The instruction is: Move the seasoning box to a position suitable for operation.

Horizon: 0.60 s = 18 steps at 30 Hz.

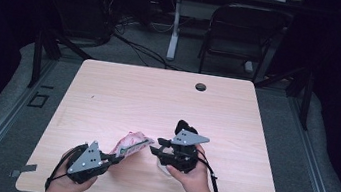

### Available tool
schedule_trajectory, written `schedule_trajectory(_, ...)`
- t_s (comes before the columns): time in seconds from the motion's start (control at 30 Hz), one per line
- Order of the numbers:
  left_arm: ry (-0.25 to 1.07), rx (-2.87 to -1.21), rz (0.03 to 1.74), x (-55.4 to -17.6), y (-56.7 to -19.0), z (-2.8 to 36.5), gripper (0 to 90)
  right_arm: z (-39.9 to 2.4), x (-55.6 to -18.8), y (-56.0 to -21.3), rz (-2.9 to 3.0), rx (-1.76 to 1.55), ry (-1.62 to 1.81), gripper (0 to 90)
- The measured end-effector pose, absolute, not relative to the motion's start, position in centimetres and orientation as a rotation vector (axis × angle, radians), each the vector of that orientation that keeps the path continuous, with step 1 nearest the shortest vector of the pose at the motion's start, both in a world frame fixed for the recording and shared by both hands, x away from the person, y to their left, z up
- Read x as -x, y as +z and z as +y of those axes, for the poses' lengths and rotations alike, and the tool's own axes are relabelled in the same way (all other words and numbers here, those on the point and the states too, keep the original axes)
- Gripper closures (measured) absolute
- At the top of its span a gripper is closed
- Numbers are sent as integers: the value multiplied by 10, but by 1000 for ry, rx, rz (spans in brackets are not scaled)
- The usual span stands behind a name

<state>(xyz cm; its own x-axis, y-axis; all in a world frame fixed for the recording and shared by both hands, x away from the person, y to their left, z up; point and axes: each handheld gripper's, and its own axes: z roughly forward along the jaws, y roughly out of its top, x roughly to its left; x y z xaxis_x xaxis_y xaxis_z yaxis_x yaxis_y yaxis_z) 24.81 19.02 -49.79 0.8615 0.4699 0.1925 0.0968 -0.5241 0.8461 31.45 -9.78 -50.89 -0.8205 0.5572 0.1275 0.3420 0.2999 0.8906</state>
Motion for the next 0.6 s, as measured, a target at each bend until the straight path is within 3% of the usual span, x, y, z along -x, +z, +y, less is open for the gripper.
schedule_trajectory(0.23,506,-2077,438,-251,-497,197,900,-81,-315,-509,2410,-739,1524,567)
schedule_trajectory(0.6,497,-2070,459,-255,-499,194,900,-80,-306,-509,2498,-671,1498,823)
